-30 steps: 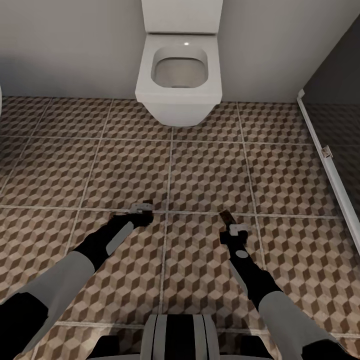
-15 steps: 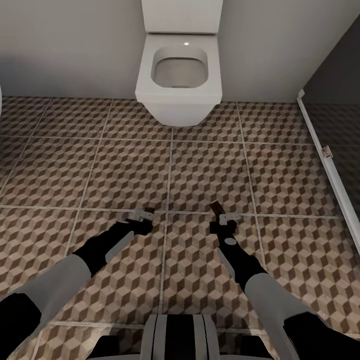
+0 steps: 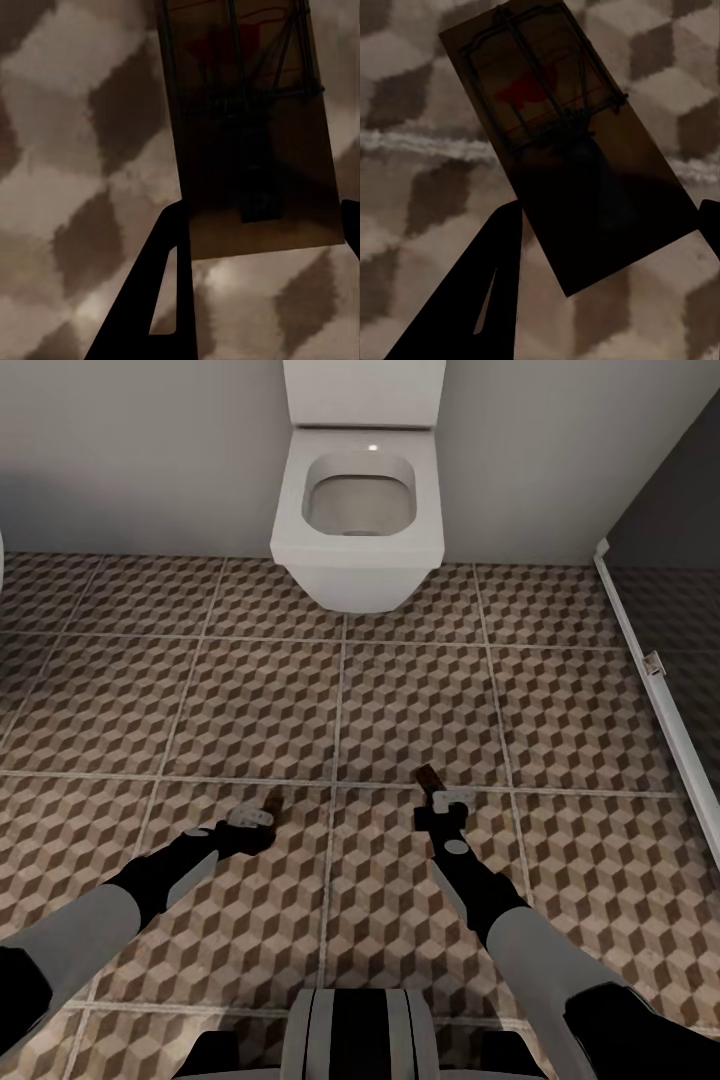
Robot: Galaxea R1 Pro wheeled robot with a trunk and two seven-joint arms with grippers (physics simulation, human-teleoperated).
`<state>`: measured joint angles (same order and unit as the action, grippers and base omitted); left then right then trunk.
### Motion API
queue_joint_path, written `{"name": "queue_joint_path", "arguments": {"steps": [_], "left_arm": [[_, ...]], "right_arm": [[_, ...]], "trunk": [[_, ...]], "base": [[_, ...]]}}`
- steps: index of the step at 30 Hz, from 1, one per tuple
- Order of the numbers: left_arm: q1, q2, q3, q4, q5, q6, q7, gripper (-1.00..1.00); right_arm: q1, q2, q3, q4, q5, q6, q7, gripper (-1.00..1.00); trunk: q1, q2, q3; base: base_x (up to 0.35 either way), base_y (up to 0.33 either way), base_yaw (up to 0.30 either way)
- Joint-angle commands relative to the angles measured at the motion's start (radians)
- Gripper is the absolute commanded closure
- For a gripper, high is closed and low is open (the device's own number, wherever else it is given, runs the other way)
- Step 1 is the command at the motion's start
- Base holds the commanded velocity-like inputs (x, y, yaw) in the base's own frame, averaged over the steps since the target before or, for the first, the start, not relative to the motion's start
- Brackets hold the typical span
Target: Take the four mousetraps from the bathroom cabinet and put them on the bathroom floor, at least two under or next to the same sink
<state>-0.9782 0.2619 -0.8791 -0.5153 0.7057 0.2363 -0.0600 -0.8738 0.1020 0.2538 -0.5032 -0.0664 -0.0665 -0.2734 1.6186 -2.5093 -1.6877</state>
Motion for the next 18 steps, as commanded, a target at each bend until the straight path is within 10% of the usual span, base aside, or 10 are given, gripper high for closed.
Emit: {"name": "queue_joint_path", "arguments": {"steps": [1,18], "left_arm": [[-0.001,0.001,-0.002,0.000,0.006,-0.001,-0.005,1.00],[-0.001,0.001,0.051,-0.126,0.006,0.019,-0.008,1.00]], "right_arm": [[-0.001,-0.001,0.009,0.001,-0.009,-0.012,-0.005,1.00],[-0.001,-0.003,0.015,0.005,-0.011,-0.081,0.057,1.00]], "trunk": [[0.000,0.000,-0.001],[0.000,0.000,-0.001]], "base": [[0.000,0.000,0.000],[0.000,0.000,0.000]]}}
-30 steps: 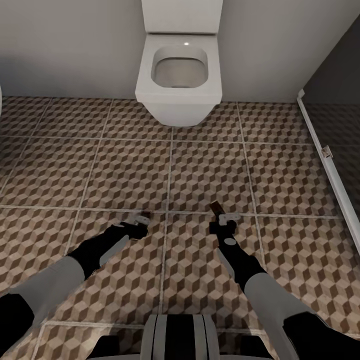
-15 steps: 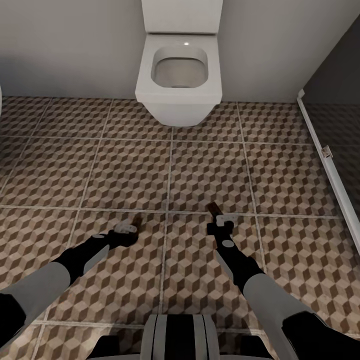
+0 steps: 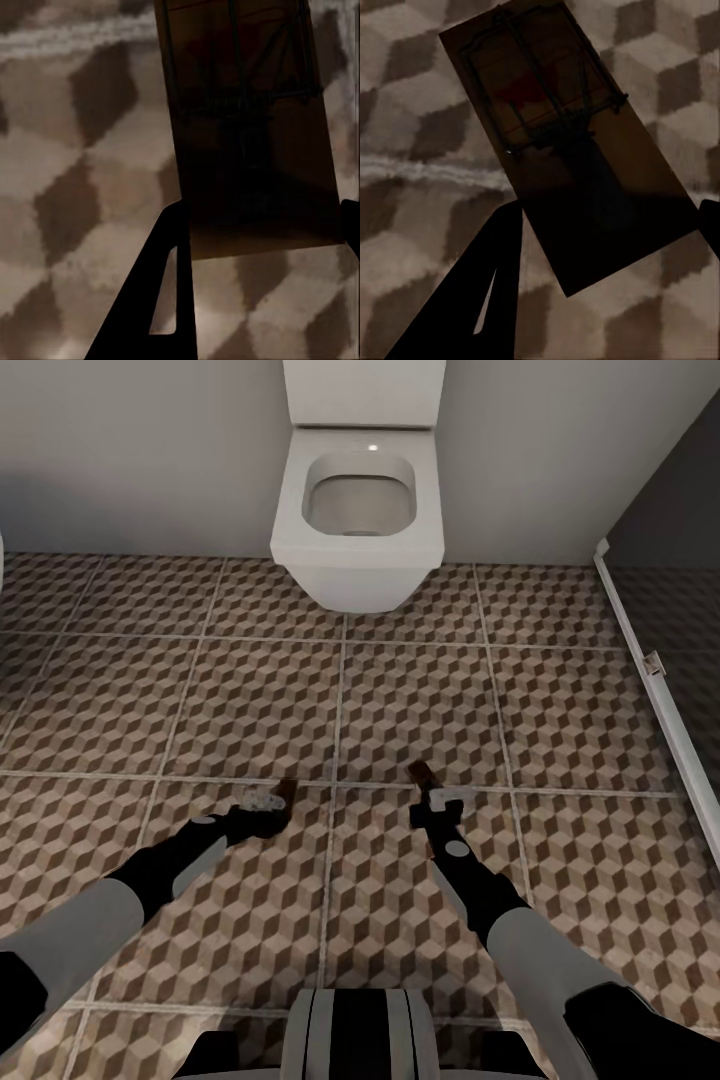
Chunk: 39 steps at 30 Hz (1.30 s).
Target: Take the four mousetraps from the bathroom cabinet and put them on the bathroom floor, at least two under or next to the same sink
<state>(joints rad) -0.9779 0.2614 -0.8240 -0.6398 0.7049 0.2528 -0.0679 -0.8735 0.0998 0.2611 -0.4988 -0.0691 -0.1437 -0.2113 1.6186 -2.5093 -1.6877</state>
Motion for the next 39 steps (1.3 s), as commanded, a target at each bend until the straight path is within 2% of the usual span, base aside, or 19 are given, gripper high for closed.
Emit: {"name": "queue_joint_path", "arguments": {"steps": [1,4,9,19,25,39], "left_arm": [[-0.001,0.000,0.015,-0.014,0.006,0.016,0.000,1.00],[-0.001,-0.002,0.042,-0.037,0.006,0.047,0.000,1.00],[0.000,-0.003,0.054,-0.050,0.004,0.063,0.000,1.00],[-0.001,-0.003,0.053,-0.052,0.003,0.066,0.000,1.00],[0.000,-0.003,0.052,-0.044,0.002,0.067,0.000,1.00],[-0.001,0.001,0.051,-0.007,0.004,0.066,0.000,1.00]], "right_arm": [[-0.001,0.000,0.007,0.004,-0.009,-0.003,0.024,1.00],[-0.001,0.002,0.007,0.029,-0.009,0.000,0.083,1.00],[-0.001,0.004,0.006,0.091,-0.011,-0.004,0.115,1.00],[-0.001,0.003,0.004,0.131,-0.014,-0.014,0.121,1.00],[-0.001,0.001,0.003,0.135,-0.012,-0.090,0.112,1.00],[-0.001,-0.002,0.003,0.135,-0.012,-0.094,0.110,1.00]], "trunk": [[0.000,0.000,-0.001],[0.000,0.000,-0.001],[0.000,0.000,-0.001],[0.000,0.000,-0.001],[0.000,0.000,-0.001],[0.000,0.000,-0.001]], "base": [[0.000,0.000,0.000],[0.000,0.000,0.000],[0.000,0.000,0.000],[0.000,0.000,0.000],[0.000,0.000,0.000],[0.000,0.000,0.000]]}}
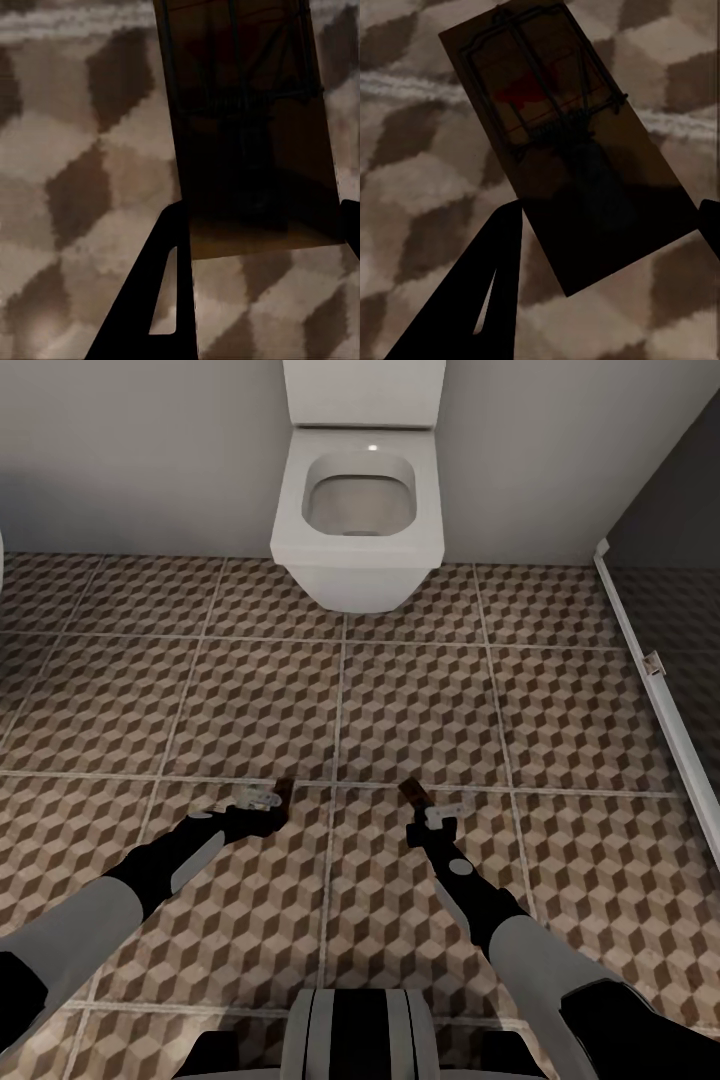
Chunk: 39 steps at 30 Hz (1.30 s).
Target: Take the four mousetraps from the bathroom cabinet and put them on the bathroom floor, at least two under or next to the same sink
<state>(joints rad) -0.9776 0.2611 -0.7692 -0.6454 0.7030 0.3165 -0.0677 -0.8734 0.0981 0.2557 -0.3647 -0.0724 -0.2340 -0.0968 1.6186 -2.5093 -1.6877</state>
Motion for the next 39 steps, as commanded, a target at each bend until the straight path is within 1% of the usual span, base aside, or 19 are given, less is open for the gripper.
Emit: {"name": "queue_joint_path", "arguments": {"steps": [1,20,24,27,39], "left_arm": [[-0.001,0.001,-0.004,0.004,0.006,0.003,0.000,1.00],[-0.001,0.000,-0.004,0.003,0.004,0.003,0.000,1.00],[-0.001,0.000,-0.004,0.004,0.004,0.003,0.000,1.00],[-0.001,0.000,-0.004,0.003,0.004,0.003,0.000,1.00],[-0.001,0.000,-0.004,0.003,0.004,0.003,0.000,1.00]], "right_arm": [[-0.001,-0.001,0.008,0.001,-0.009,-0.004,-0.004,1.00],[-0.001,-0.003,0.008,0.001,-0.009,-0.005,-0.004,1.00],[-0.001,-0.003,0.008,0.001,-0.009,-0.005,-0.004,1.00],[-0.001,-0.003,0.008,0.001,-0.009,-0.005,-0.003,1.00],[-0.001,-0.003,0.008,0.001,-0.009,-0.005,-0.004,1.00]], "trunk": [[0.000,0.000,-0.001],[0.008,-0.005,-0.074],[0.008,-0.005,-0.074],[0.010,-0.005,-0.086],[0.010,-0.005,-0.086]], "base": [[0.000,0.000,0.000],[0.000,0.000,0.000],[0.000,0.000,0.000],[0.000,0.000,0.000],[0.000,0.000,0.000]]}}
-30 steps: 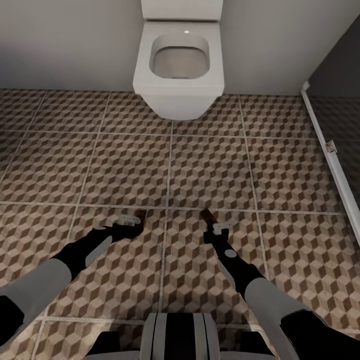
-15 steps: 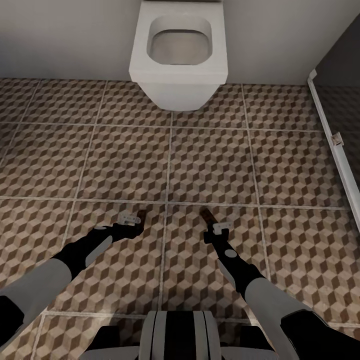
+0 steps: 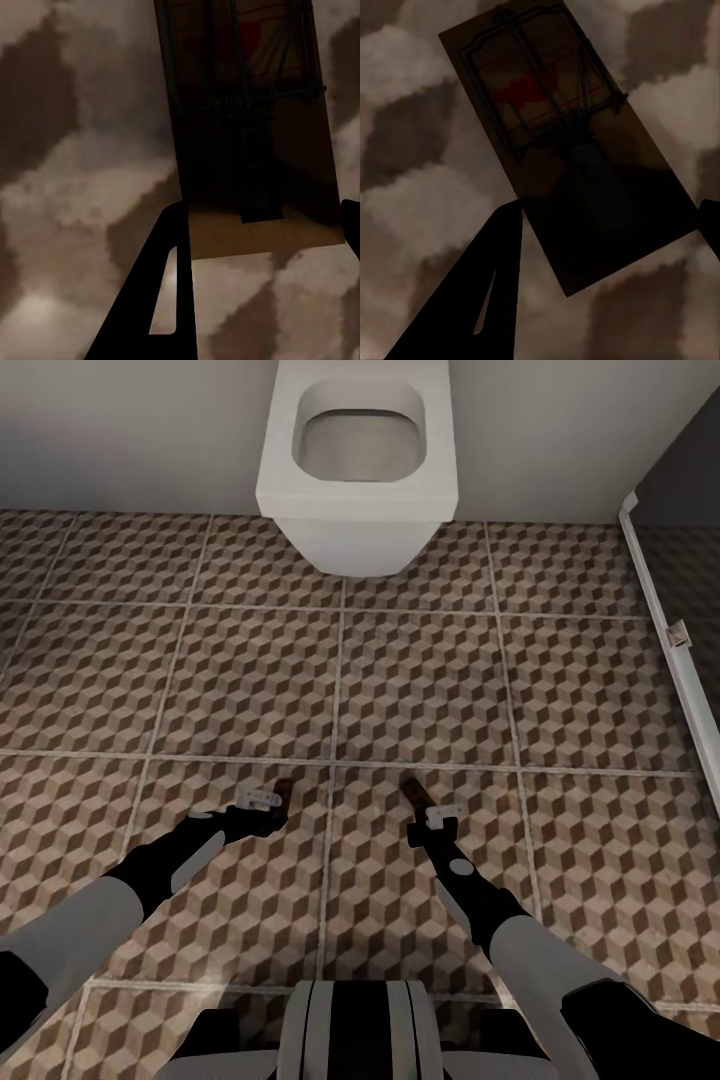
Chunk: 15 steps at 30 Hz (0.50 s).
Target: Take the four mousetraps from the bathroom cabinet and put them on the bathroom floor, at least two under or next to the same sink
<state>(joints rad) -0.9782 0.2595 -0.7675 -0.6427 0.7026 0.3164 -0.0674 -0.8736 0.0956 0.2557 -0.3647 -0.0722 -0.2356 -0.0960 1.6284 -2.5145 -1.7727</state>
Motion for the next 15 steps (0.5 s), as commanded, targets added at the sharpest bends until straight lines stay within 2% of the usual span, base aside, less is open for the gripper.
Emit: {"name": "queue_joint_path", "arguments": {"steps": [1,5,15], "left_arm": [[0.000,0.001,-0.006,0.000,0.005,0.003,0.000,1.00],[0.000,0.001,-0.006,0.000,0.005,0.004,0.000,1.00],[-0.001,0.001,-0.006,-0.001,0.005,0.004,0.000,1.00]], "right_arm": [[-0.001,0.000,0.008,0.001,-0.009,-0.004,-0.005,1.00],[-0.001,0.000,0.008,0.001,-0.008,-0.004,-0.005,1.00],[-0.001,0.000,0.008,0.001,-0.008,-0.005,-0.005,1.00]], "trunk": [[0.000,0.000,-0.001],[0.000,0.000,-0.001],[0.000,0.000,-0.001]], "base": [[0.000,0.000,0.000],[0.082,0.000,0.000],[0.266,0.000,0.000]]}}
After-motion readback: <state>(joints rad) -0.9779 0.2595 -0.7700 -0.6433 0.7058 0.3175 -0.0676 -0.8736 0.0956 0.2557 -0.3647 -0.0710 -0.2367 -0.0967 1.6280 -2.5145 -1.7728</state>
